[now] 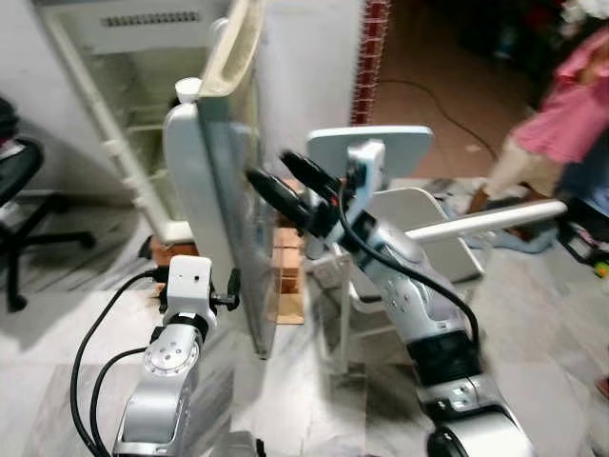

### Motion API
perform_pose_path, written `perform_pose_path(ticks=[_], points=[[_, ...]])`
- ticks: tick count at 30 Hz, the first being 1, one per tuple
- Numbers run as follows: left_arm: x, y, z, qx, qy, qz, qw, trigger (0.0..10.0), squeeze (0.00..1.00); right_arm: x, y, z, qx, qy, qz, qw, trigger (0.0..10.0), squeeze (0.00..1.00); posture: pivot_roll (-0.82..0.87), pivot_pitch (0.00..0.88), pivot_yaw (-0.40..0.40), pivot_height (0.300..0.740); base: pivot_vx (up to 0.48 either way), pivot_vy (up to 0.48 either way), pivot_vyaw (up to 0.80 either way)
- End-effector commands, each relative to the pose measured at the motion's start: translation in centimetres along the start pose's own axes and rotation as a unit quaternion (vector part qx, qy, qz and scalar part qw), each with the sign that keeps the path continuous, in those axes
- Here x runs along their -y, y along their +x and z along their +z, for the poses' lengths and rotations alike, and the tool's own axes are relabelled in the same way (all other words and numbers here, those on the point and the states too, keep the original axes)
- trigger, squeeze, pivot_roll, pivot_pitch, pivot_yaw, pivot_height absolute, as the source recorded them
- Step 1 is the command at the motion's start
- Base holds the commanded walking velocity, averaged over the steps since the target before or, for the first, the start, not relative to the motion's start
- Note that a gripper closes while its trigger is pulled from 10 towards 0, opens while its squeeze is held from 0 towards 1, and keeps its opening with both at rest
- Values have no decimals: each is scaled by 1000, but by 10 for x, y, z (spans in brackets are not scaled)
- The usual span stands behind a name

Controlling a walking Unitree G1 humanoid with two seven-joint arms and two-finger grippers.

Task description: Restocking fridge

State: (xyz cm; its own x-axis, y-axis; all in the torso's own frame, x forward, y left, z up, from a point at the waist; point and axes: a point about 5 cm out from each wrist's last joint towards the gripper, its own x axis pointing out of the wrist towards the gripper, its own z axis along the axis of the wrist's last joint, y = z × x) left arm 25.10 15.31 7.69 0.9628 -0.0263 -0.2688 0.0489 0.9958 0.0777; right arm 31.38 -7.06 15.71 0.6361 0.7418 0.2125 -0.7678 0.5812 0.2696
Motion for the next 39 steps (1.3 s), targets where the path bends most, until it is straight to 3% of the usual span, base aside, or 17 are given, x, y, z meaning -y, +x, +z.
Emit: perform_pose_path(ticks=[1,5,9,19,21,28,39], points=[[-3,2,3,6,8,3,1000,10000,0,20,-25,-12,-33,-51,-80,995,10000,0,104,3,8,740,0,0,0],[-2,5,4,7,13,-1,1000,10000,0,30,-58,-23,-64,-114,-168,977,10000,0,98,0,8,740,0,0,0],[-2,10,6,8,19,-1,1000,10000,0,30,-83,-35,-59,-117,-266,955,10000,0,95,0,6,740,0,83,0],[3,9,9,27,38,-35,998,10000,0,26,-92,-41,-45,-148,-346,925,10000,0,90,0,17,740,0,465,0],[3,10,9,34,64,-42,996,10000,0,29,-96,-40,-45,-145,-368,917,10000,0,89,0,17,740,0,480,0],[2,12,9,37,63,-38,997,10000,0,32,-100,-39,-46,-152,-376,913,10000,0,85,0,16,740,0,480,-593],[1,14,10,45,64,-49,996,10000,0,34,-96,-40,-44,-153,-383,910,10000,0,81,0,20,740,0,480,-120]])
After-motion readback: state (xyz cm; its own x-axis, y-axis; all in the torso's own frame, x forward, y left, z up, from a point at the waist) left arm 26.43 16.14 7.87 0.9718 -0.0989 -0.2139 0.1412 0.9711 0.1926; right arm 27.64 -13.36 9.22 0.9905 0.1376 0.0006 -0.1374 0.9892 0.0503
